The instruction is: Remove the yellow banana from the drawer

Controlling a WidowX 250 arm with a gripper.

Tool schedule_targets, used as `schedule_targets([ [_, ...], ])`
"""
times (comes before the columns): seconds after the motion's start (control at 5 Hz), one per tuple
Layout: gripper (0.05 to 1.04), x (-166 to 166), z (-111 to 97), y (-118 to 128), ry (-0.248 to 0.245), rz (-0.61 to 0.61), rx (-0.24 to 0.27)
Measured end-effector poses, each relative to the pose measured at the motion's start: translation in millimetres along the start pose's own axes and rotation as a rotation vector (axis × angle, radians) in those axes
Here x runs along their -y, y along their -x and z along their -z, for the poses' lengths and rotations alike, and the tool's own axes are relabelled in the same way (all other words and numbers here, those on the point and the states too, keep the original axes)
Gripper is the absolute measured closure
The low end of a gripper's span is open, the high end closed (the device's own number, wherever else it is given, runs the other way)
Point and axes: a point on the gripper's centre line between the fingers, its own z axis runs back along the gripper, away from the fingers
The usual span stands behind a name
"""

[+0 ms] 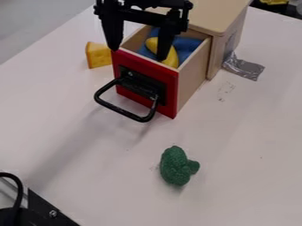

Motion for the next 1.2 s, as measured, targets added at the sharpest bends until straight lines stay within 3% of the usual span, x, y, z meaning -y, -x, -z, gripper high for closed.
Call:
schedule_targets([
  [0.2, 0.083, 1, 6, 2, -0.004, 0.004, -0.026],
  [0.4, 0.083, 19, 2, -8, 0.032, -0.011, -0.022],
  [0.8, 0.083, 34, -17, -33, 0.114, -0.085, 0.044],
  [1.0, 0.083, 36, -18, -49, 0.126, -0.103, 0.075],
  [1.2, 0.083, 30, -6, -63, 0.105, -0.138, 0.092],
])
